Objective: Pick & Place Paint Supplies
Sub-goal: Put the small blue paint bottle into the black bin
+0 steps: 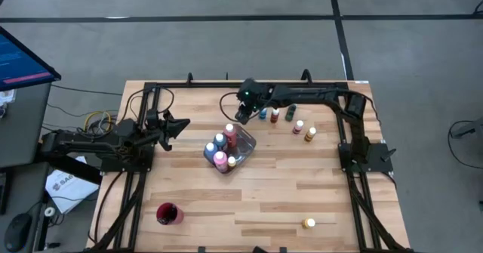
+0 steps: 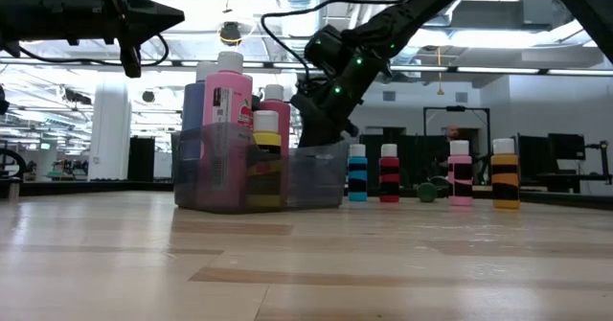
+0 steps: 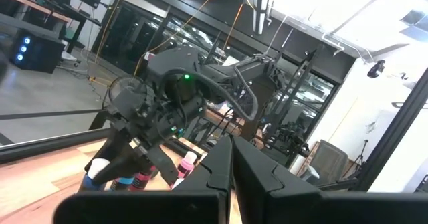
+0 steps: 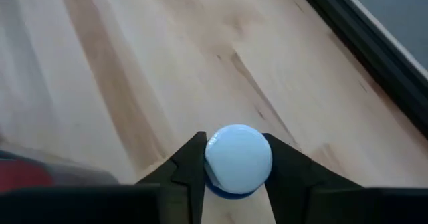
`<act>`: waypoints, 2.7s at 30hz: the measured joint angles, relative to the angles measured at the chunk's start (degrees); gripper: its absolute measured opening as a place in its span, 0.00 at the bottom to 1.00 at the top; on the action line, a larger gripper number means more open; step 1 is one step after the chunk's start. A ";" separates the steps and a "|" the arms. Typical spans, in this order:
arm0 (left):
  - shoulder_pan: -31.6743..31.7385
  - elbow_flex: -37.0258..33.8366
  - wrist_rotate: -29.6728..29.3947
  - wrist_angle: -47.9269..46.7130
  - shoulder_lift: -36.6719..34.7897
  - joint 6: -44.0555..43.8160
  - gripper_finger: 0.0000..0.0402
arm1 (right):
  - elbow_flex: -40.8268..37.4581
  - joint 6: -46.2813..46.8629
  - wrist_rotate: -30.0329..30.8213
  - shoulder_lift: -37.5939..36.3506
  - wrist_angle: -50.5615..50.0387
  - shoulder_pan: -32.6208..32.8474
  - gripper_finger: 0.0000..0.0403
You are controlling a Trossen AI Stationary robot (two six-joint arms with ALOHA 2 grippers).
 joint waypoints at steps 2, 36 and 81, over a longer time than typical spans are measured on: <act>0.02 0.00 0.00 0.00 -0.02 0.00 0.01 | 0.68 -0.42 -0.10 -0.09 -0.41 0.17 0.27; 0.01 0.00 0.00 0.48 0.00 0.00 0.01 | -20.17 6.53 10.72 -25.18 15.15 24.02 0.27; 0.02 0.00 0.00 1.43 -0.02 0.00 0.01 | -19.26 4.99 8.87 -7.12 24.63 23.62 0.32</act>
